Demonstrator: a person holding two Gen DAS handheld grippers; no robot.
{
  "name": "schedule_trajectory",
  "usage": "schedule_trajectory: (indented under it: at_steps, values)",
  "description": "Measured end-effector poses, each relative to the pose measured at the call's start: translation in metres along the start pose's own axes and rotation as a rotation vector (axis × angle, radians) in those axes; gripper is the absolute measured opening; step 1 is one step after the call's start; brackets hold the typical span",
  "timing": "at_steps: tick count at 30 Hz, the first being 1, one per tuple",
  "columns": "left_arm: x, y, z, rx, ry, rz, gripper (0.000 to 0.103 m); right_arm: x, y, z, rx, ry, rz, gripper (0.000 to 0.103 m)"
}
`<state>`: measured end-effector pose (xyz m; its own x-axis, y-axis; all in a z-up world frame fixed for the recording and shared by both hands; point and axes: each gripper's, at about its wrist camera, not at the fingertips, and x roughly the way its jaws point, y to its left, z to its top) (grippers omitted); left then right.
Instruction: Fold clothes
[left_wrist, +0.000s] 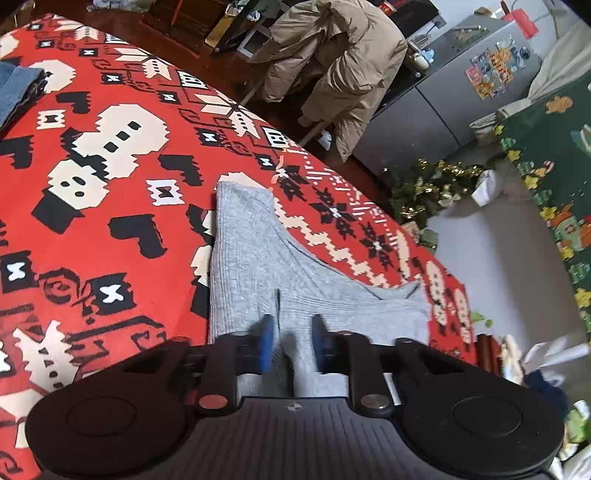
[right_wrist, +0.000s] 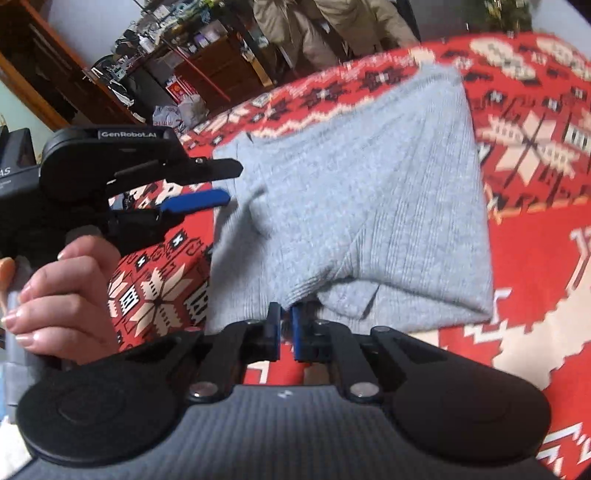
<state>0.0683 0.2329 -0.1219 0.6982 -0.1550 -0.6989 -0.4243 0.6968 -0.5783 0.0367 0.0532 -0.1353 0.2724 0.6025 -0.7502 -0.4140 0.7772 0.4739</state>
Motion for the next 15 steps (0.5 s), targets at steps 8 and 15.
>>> schedule_trajectory:
  at_steps: [8, 15]
  values:
    - [0.000, -0.002, -0.001, 0.025, -0.047, 0.012, 0.000, -0.011, -0.006, 0.000, 0.019, 0.013, 0.037, 0.000]
    - [-0.010, -0.007, 0.004, 0.016, 0.010, -0.082, 0.006, -0.039, -0.010, 0.009, -0.015, -0.094, 0.000, 0.011]
